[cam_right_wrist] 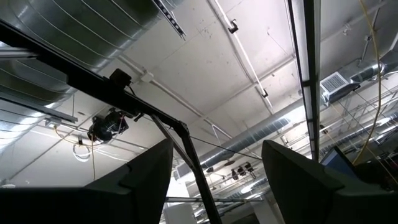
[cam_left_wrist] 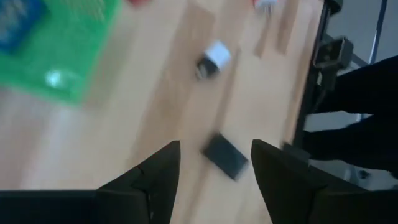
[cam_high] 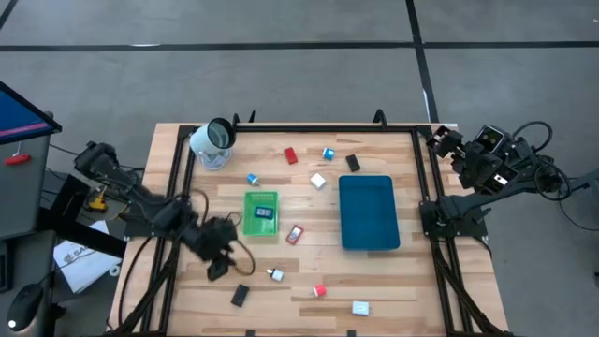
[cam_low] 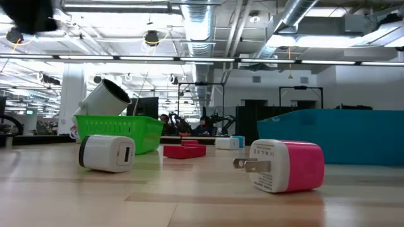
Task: Pick & Place Office items
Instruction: Put the black bottom digital timer into the green basket
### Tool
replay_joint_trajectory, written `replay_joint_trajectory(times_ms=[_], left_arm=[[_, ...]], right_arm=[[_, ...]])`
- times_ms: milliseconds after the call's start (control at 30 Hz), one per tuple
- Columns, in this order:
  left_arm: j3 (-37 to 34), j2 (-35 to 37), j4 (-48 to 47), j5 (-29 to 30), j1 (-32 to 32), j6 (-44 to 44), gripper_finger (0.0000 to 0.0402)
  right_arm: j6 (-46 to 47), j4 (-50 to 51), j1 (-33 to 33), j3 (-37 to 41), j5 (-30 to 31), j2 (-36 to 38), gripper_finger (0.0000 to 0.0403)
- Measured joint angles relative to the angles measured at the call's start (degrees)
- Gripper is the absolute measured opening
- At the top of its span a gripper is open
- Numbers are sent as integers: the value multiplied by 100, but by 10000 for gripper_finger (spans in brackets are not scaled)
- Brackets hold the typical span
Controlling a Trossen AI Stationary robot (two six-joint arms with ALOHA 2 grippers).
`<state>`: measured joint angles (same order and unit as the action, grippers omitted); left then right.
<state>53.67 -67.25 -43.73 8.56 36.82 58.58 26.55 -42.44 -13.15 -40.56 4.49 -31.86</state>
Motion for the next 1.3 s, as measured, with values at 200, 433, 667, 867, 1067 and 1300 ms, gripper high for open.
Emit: replay_joint_trajectory(times_ms=[200, 433, 667, 867, 1067, 1300], left_arm=[[0, -561, 208, 4, 1054, 1691, 191], [7, -1335, 676, -258, 1506, 3782, 184], [677, -2154, 775, -253, 1402, 4205, 183], [761, -2590, 1163, -467, 1096, 4688, 224], [765, -2813, 975, -900, 669, 4466, 264], [763, -2821, 170, -956, 382, 4094, 268]], right_arm=[[46, 2, 0, 0, 0, 0, 240], [176, 1, 0, 0, -4, 0, 240], [197, -65, 0, 0, -9, 0, 240], [197, -295, 0, 0, -67, 0, 240], [222, -455, -2, -52, -184, -2, 240], [212, -58, 0, -524, -555, -39, 240]])
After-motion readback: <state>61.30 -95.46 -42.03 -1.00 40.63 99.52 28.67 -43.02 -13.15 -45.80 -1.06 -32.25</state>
